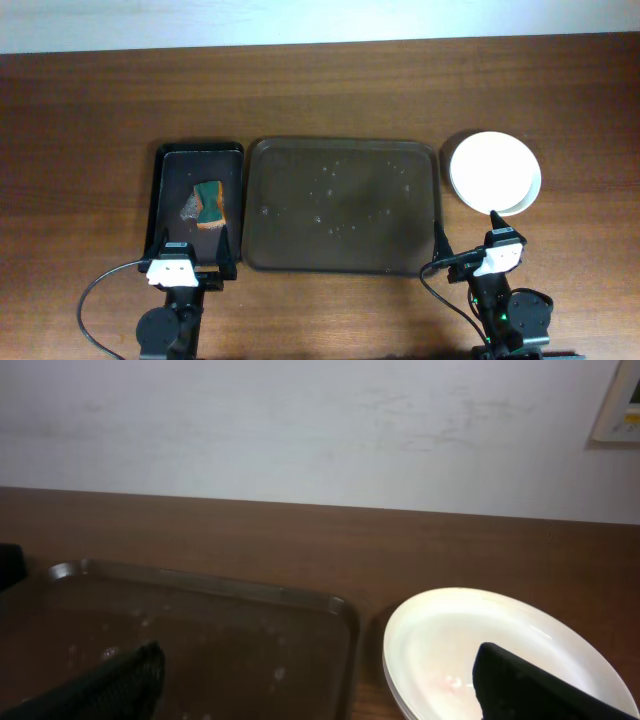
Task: Clean dirty plates on tray and stack at the side
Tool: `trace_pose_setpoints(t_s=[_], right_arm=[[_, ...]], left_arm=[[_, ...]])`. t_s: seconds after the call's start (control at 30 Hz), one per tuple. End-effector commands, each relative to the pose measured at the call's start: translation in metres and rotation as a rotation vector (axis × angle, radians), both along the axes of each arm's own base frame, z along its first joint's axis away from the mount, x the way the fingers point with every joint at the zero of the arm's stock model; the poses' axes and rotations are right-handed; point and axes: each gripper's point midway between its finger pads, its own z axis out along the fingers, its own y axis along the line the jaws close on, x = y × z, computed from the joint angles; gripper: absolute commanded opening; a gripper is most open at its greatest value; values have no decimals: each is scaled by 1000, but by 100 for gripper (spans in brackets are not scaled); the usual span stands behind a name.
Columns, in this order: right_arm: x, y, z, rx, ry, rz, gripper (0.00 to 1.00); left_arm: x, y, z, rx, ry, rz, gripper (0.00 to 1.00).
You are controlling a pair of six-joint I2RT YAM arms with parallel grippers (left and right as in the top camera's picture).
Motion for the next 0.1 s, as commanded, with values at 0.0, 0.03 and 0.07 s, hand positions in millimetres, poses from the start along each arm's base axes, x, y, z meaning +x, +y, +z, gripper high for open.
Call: trace_pose_setpoints(t_s=[0.0, 0.03, 0.07], right_arm=[[0, 1, -3, 0, 6, 2, 99], [0, 1, -3, 0, 6, 2, 99], [0, 1, -3, 0, 6, 2, 99]], left_arm=[[0, -4, -2, 18, -1, -20, 99], [0, -4, -2, 18, -1, -20, 99], [0, -4, -2, 18, -1, -20, 99]])
